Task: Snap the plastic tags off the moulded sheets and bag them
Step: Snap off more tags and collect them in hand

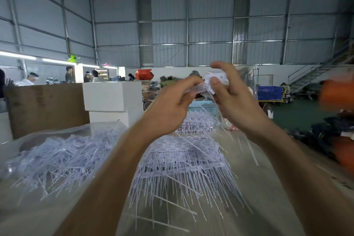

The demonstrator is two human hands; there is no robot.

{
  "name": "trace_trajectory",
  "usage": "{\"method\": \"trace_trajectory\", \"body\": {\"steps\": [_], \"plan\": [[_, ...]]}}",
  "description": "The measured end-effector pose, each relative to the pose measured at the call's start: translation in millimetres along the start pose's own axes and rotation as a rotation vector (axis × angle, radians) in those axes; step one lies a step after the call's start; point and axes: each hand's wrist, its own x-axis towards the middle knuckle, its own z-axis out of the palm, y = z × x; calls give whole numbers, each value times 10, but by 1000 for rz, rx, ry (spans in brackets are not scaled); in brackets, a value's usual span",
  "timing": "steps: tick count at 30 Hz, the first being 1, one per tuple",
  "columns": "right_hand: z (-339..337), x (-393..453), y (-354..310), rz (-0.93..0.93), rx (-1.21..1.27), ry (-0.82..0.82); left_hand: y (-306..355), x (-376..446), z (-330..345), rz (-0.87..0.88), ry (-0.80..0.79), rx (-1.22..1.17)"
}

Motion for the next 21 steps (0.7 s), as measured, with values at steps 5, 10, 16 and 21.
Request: {"method": "trace_trajectory", "body": {"steps": [5, 10, 16, 21], "plan": [[9, -21, -73, -36, -43, -60, -63, 6, -43, -81, 68, -148], [99, -36, -100, -119, -71, -218, -76, 35, -38, -206, 206, -314], [67, 0, -50, -80, -130, -162, -41, 21, -48, -148, 65, -229], [-89, 3, -28, -95, -137, -134, 17, 39, -46, -157, -6, -101]]}}
